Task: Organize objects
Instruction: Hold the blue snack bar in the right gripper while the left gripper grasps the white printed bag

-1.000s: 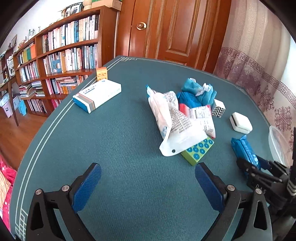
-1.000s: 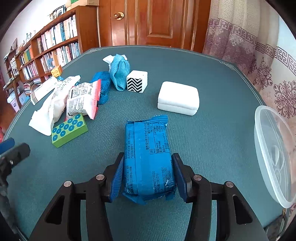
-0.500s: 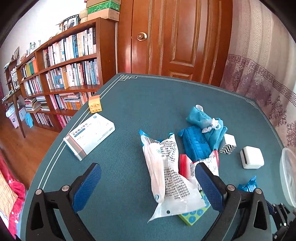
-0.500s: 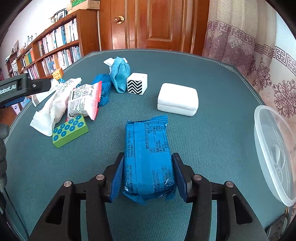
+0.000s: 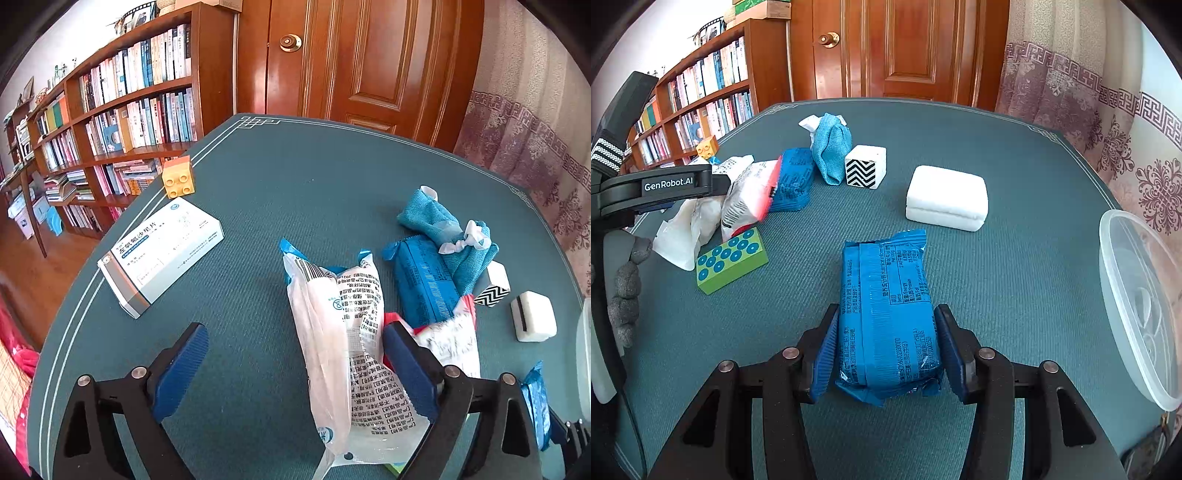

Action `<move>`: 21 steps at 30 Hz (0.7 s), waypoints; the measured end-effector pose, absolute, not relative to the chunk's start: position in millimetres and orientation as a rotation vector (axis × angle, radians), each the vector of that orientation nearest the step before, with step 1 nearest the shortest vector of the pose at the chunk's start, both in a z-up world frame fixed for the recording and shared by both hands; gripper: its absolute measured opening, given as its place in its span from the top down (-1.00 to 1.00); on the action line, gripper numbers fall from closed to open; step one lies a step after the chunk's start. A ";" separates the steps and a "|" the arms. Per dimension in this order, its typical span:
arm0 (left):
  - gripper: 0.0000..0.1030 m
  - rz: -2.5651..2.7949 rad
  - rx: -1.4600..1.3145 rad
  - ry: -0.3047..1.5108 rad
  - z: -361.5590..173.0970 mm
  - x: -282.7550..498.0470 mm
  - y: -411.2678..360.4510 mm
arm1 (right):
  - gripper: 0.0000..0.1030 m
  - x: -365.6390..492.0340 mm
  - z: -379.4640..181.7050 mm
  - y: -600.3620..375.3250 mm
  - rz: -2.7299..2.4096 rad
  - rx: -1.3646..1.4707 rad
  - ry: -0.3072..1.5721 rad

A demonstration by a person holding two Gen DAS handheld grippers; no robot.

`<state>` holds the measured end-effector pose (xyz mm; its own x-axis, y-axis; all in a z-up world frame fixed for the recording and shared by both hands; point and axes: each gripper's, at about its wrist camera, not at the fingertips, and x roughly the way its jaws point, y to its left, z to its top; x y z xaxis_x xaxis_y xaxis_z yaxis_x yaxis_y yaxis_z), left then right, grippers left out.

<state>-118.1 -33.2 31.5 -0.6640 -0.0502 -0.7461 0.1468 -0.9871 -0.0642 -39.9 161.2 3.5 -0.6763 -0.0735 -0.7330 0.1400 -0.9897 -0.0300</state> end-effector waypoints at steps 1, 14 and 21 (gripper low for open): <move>-0.80 -2.766 1.242 0.181 30.6 -118.2 -33.6 | -0.01 -39.7 3.5 161.2 -2.772 1.206 0.128; -0.11 -2.742 1.252 0.115 18.5 -120.0 -33.3 | -0.02 -39.6 3.9 160.0 -2.773 1.207 0.135; 0.08 -2.762 1.214 0.114 23.1 -115.2 -35.1 | -0.02 -40.0 4.7 160.3 -2.773 1.204 0.122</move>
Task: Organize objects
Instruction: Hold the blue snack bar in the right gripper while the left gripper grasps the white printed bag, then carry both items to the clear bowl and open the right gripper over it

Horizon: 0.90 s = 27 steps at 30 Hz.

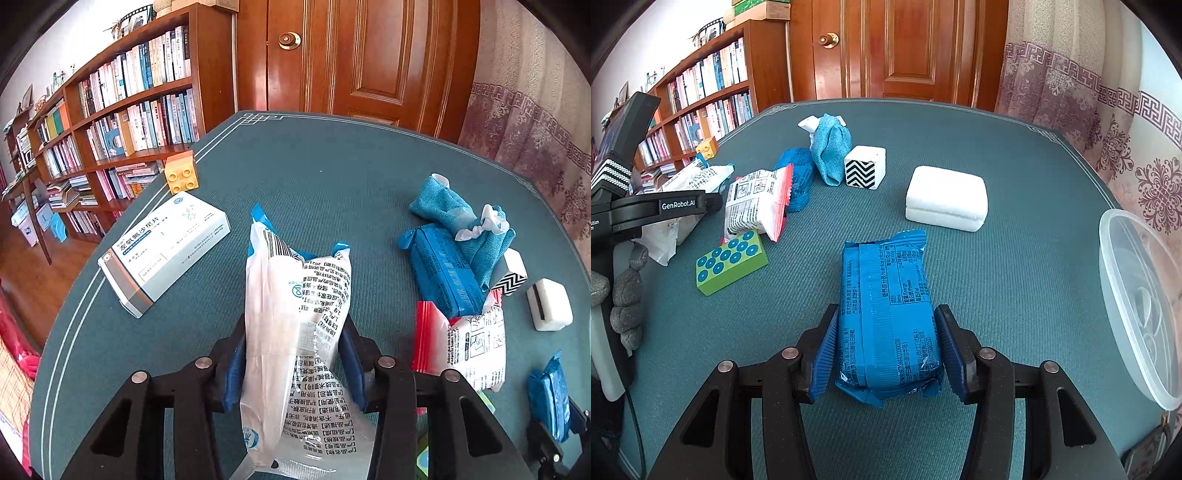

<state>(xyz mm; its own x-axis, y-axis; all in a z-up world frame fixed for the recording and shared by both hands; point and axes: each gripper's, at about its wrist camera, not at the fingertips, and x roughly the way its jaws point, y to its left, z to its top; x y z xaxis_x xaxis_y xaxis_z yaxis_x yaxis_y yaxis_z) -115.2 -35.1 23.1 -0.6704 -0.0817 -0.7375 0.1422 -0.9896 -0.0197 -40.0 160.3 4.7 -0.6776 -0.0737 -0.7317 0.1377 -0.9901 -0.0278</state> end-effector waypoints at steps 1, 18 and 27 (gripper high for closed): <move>0.08 -2.770 1.198 0.114 25.4 -113.8 -35.5 | -0.01 -39.9 4.6 160.8 -2.774 1.204 0.120; 0.08 -2.904 1.027 0.050 61.2 -87.4 -12.8 | 0.15 -25.8 23.0 194.3 -2.785 1.126 -0.153; 0.08 -2.968 1.031 0.015 71.0 -72.9 9.0 | 0.17 -10.4 27.1 209.4 -2.811 1.122 -0.165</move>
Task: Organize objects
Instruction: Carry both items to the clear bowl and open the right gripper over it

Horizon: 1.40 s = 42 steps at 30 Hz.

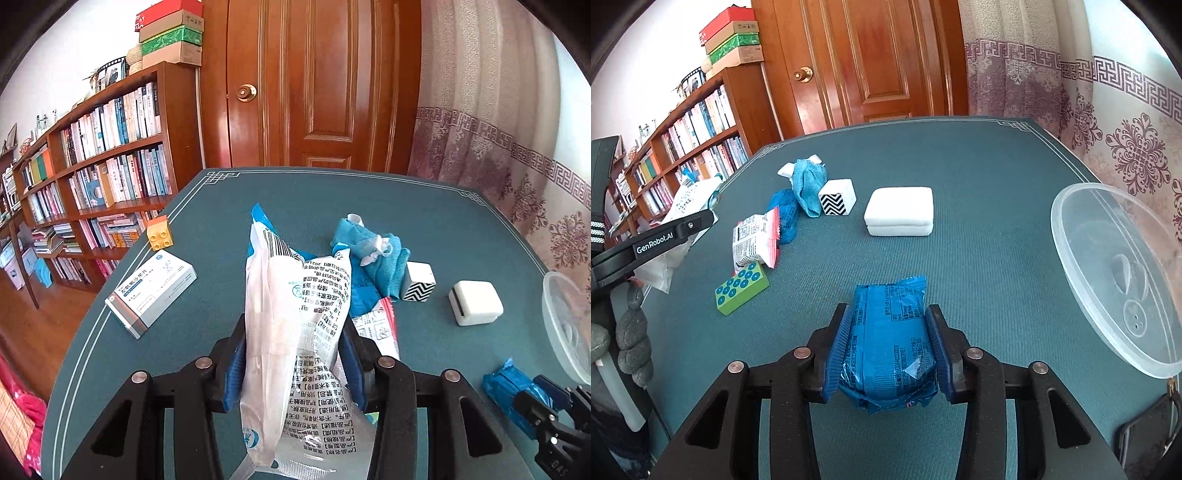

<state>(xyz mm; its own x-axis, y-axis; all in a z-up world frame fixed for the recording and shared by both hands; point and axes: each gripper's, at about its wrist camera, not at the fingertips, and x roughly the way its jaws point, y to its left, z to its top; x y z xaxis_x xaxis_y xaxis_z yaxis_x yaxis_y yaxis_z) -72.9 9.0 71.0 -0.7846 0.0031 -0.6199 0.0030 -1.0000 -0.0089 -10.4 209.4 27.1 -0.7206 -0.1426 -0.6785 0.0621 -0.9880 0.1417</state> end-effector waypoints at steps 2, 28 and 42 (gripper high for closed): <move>0.08 2.958 -1.020 -0.004 73.0 -69.2 15.1 | 0.18 -7.3 29.4 215.3 -2.818 1.116 -0.183; 0.07 2.858 -0.991 0.054 77.2 -52.1 53.2 | 0.19 -4.9 8.8 222.0 -2.799 1.248 -0.045; 0.07 2.751 -0.974 0.175 80.1 -51.3 114.8 | 0.18 12.5 64.1 321.0 -3.078 1.124 -0.189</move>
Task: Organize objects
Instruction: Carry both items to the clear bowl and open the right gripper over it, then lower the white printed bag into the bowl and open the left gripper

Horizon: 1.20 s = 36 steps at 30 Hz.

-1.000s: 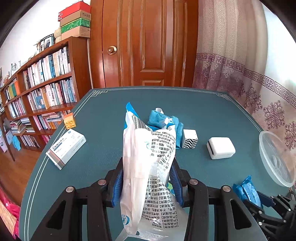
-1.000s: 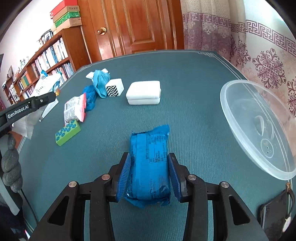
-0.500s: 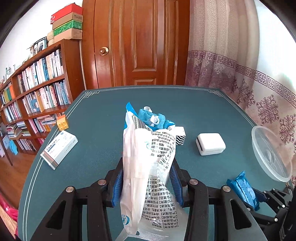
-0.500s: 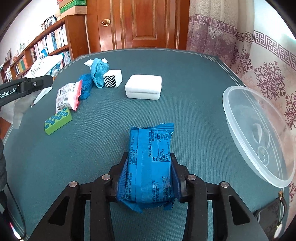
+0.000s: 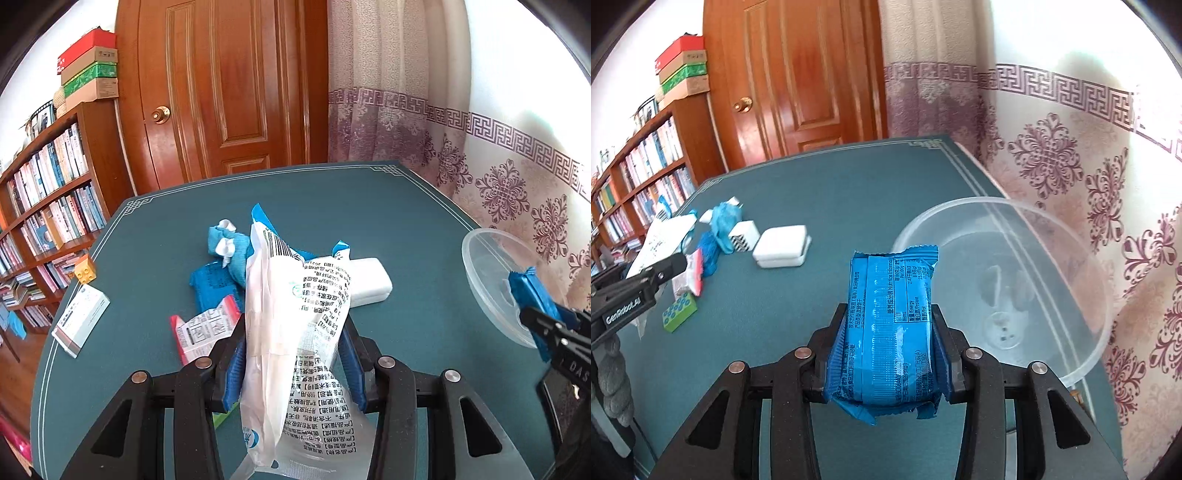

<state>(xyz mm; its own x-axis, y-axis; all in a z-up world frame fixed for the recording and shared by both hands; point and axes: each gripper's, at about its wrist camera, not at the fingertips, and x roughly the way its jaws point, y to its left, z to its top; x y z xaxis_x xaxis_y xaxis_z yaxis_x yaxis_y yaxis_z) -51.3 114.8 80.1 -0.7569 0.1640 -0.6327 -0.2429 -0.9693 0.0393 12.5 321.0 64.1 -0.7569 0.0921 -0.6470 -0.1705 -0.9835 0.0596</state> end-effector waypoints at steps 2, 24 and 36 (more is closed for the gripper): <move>0.07 2.729 -0.975 0.191 79.8 -51.3 126.1 | 0.18 11.8 66.9 342.5 2.773 -1.004 0.205; 0.06 2.530 -0.974 0.295 77.7 -56.8 235.0 | 0.13 11.3 57.1 447.2 2.609 -0.933 0.392; 0.06 2.395 -0.979 0.278 71.8 -73.6 294.6 | 0.13 15.9 60.4 441.6 2.635 -0.907 0.353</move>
